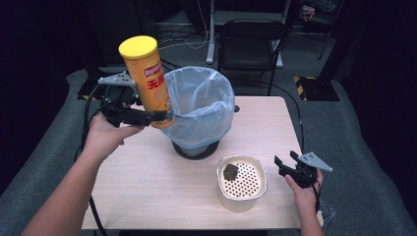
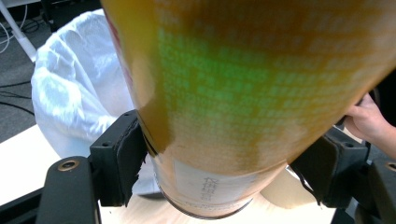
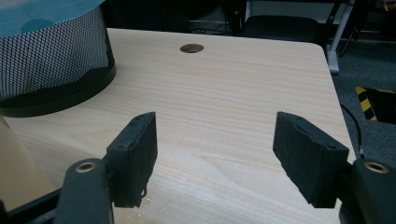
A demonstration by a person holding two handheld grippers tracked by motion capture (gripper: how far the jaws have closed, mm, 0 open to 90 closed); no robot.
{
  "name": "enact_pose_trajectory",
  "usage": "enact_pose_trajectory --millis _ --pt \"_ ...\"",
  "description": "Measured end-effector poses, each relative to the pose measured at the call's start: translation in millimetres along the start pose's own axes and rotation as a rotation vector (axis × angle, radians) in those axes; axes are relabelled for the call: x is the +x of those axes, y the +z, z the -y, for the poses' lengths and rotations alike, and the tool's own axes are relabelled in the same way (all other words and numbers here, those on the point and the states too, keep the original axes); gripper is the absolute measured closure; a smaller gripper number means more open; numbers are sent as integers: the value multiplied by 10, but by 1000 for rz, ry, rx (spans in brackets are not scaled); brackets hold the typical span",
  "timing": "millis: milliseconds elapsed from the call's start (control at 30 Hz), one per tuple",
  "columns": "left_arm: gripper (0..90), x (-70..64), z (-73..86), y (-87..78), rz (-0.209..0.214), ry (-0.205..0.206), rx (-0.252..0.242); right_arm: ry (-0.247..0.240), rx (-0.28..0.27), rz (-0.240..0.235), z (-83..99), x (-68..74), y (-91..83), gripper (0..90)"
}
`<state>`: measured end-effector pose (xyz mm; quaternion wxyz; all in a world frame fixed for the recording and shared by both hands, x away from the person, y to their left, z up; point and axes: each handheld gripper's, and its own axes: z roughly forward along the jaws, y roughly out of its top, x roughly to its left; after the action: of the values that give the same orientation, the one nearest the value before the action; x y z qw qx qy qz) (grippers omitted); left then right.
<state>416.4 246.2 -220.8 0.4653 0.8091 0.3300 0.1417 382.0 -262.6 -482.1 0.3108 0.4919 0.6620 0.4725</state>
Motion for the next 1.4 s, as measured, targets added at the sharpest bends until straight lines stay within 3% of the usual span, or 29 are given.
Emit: enact_pose_trajectory --millis 333,667,800,1000,1067,1200,1267,1400 --pt "239 38 -267 319 -2 -22 -1 25 -10 -13 -3 8 18 308" --pt "239 83 -441 696 -40 -47 -5 21 -18 -6 4 13 32 317" --pt "239 137 -467 831 -51 -64 -16 16 -16 -12 10 18 43 317" --pt "238 197 -472 1026 -84 -61 19 12 -14 -22 8 38 56 317" --pt "237 227 -459 1087 -73 -90 32 8 -13 -23 8 43 59 317" --pt "227 257 -436 1173 -110 -93 52 -1 -10 -30 11 50 65 317" --pt "107 280 -426 1182 -128 -122 67 1 -10 -32 13 55 66 317" --pt "87 339 -357 1089 -153 -138 52 1 -11 -36 13 49 58 317"
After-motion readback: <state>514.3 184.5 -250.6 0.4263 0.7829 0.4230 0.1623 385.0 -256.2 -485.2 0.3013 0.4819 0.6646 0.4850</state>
